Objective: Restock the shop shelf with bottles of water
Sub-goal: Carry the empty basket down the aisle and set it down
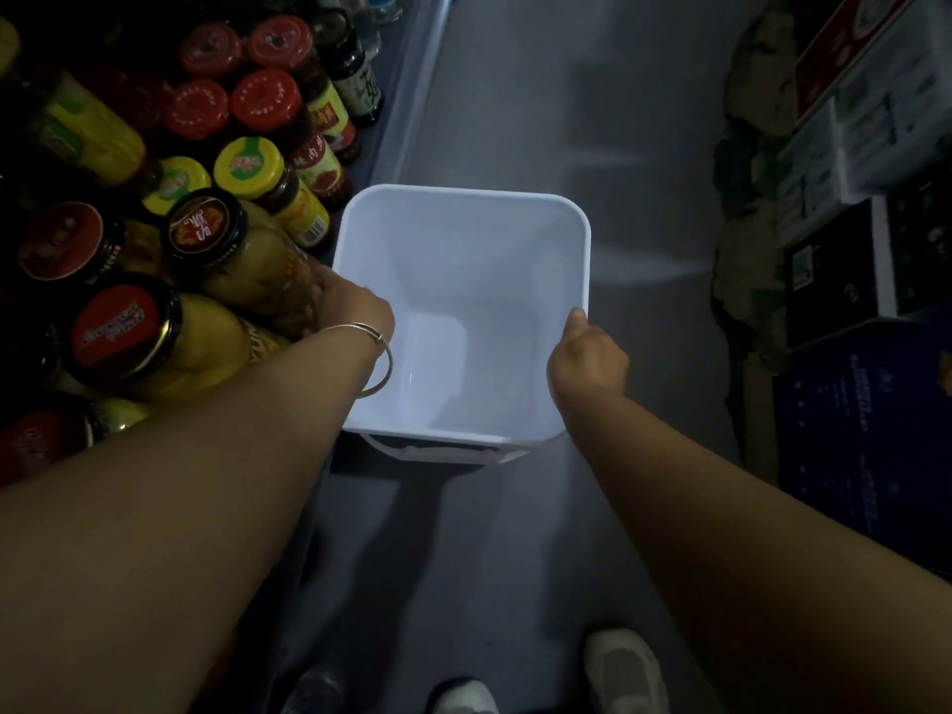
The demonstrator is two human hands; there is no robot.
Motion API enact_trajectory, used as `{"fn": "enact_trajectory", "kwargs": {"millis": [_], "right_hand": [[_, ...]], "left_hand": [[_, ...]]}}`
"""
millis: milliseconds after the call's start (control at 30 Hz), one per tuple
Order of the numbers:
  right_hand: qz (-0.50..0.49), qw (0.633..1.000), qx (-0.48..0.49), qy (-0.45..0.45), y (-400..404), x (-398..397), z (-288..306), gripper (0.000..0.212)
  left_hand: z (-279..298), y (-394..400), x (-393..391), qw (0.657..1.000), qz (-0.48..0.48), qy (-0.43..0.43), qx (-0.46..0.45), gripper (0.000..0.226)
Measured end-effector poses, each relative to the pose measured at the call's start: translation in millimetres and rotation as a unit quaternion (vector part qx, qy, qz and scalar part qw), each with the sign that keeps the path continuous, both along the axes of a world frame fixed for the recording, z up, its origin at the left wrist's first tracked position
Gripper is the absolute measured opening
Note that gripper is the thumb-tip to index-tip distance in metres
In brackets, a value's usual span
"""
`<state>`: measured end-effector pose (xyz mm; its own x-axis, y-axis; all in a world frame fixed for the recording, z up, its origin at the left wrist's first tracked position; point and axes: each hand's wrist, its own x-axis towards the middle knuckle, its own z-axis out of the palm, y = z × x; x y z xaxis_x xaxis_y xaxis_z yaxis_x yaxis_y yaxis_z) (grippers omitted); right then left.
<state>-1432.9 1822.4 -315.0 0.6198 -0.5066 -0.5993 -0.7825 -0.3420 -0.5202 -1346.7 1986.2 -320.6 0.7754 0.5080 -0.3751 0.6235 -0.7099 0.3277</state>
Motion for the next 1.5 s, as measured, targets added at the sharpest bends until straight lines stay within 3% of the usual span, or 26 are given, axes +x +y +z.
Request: {"fn": "enact_trajectory", "kwargs": {"millis": [133, 267, 367, 667, 1067, 1500], "right_hand": [[-0.037, 0.999, 0.035, -0.002, 6, 2, 8, 0.051], [0.083, 0.993, -0.057, -0.061, 12, -3, 30, 0.057], [0.205, 0.965, -0.143, -0.085, 14, -13, 64, 0.058], [0.379, 0.875, -0.278, -0.116, 30, -68, 183, 0.062], [0.501, 0.793, -0.301, -0.172, 55, -199, 258, 0.06], [0.571, 0.757, -0.261, -0.184, 127, -350, 253, 0.062]], "left_hand": [[14, -2, -10, 0.999, -0.042, -0.007, -0.008, 0.057], [36, -2, -25, 0.994, -0.106, 0.005, -0.016, 0.062], [66, -2, -44, 0.988, -0.155, -0.014, -0.016, 0.064], [177, 4, -132, 0.968, -0.24, -0.067, 0.031, 0.068], [266, 28, -298, 0.968, -0.213, -0.093, 0.098, 0.066], [269, 107, -479, 0.979, -0.159, -0.085, 0.092, 0.061]]}}
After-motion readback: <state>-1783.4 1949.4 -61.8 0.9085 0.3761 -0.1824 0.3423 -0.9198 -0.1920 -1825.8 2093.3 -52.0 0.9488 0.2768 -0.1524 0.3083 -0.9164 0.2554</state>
